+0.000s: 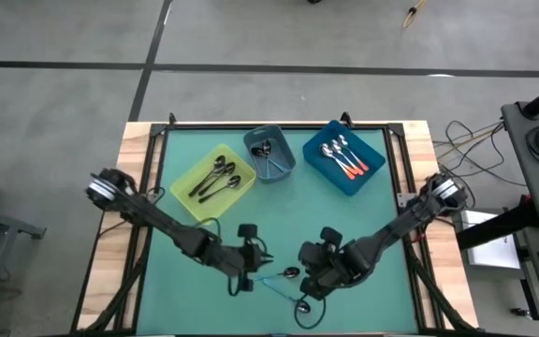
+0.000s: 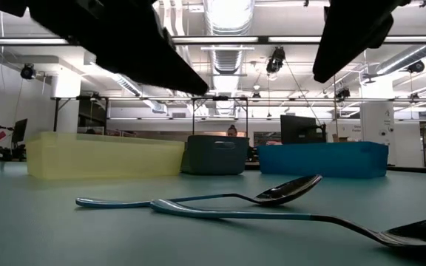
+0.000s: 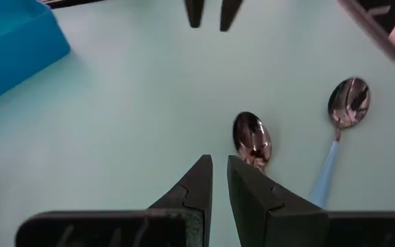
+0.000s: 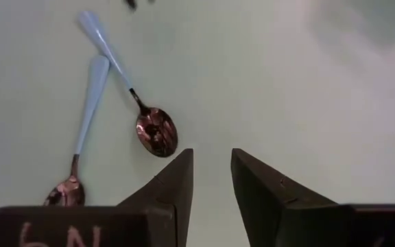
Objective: Sort silverware by color (type)
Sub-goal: Put the blue spoon into the dark blue bin
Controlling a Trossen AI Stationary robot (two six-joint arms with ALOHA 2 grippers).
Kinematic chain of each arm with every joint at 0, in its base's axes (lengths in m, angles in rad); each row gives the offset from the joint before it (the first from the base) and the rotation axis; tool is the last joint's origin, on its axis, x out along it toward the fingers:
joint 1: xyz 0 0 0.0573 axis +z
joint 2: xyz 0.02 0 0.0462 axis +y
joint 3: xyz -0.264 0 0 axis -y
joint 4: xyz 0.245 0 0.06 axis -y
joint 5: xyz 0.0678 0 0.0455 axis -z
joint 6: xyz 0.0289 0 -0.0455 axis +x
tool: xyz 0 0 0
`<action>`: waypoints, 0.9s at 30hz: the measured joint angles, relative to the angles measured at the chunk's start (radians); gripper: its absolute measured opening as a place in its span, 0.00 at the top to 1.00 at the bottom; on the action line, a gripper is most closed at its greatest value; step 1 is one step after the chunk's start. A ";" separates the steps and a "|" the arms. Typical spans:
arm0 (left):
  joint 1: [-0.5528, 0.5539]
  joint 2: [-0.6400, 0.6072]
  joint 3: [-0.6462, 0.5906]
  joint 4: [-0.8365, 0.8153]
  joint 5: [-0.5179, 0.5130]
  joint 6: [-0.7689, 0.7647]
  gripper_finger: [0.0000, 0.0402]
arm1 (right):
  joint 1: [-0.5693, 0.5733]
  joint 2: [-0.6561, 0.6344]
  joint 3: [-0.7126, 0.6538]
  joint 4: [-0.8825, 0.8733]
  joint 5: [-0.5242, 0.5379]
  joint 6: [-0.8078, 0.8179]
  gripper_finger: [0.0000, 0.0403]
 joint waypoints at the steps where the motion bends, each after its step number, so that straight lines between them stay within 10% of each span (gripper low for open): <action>1: -0.006 0.029 0.019 -0.001 -0.011 0.004 0.93 | 0.010 0.003 -0.001 0.000 0.007 0.008 0.77; 27: -0.055 0.252 0.109 0.126 -0.058 -0.040 0.85 | 0.095 0.028 -0.120 0.274 0.105 0.018 0.65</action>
